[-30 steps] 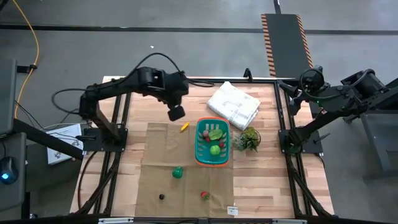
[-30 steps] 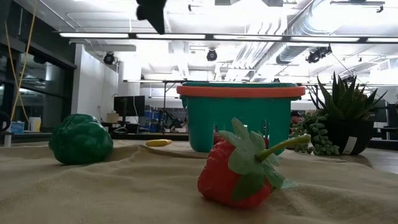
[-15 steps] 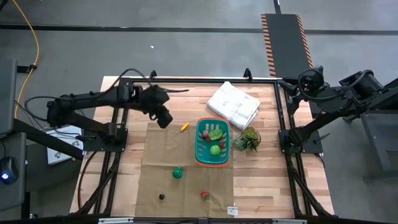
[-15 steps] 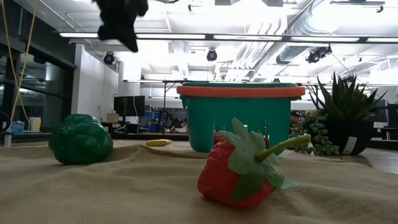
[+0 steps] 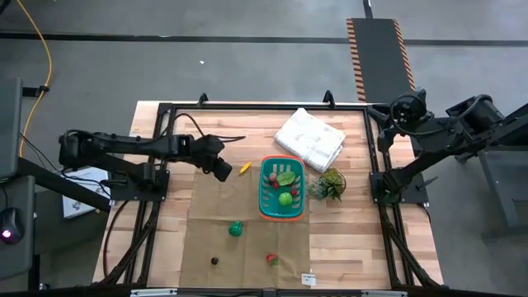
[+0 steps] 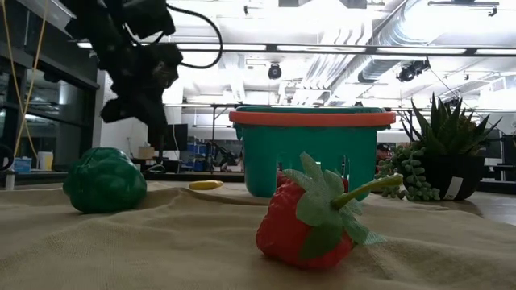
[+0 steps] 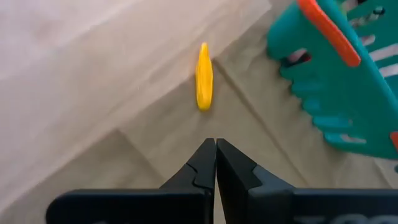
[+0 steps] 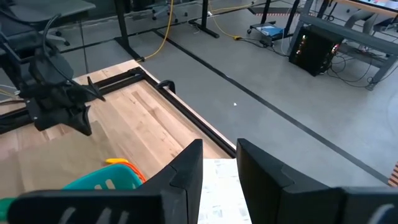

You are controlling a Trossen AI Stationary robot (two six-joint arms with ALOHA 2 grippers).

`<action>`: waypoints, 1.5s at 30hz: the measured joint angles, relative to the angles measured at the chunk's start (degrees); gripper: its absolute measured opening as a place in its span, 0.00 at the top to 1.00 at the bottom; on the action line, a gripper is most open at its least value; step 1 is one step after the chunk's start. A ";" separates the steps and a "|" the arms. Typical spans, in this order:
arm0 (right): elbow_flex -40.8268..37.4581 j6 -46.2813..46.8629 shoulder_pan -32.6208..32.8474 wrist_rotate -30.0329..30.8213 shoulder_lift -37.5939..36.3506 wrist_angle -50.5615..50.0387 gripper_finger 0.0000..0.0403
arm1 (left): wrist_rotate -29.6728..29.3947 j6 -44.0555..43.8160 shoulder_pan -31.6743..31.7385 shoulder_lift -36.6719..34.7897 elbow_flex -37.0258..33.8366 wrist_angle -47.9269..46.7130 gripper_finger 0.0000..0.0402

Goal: Pick and placing Produce into tupperware
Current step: Put the yellow corn into the blue basket

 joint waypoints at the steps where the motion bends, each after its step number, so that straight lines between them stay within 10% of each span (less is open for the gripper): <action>1: 0.00 0.00 0.00 0.01 0.10 0.00 0.78 | -0.76 0.46 0.00 0.00 -0.19 0.79 0.99; 11: 0.00 0.42 0.00 -0.04 0.72 -0.02 0.78 | -5.80 19.17 0.00 2.00 -0.19 6.28 0.99; 35: 0.01 1.86 0.01 -0.43 1.46 -0.26 0.78 | -2.66 25.78 0.00 12.30 -0.17 17.99 0.99; 45: 0.00 1.88 0.02 -0.82 1.46 -0.28 0.78 | -1.86 22.89 0.00 14.64 -0.17 20.58 0.73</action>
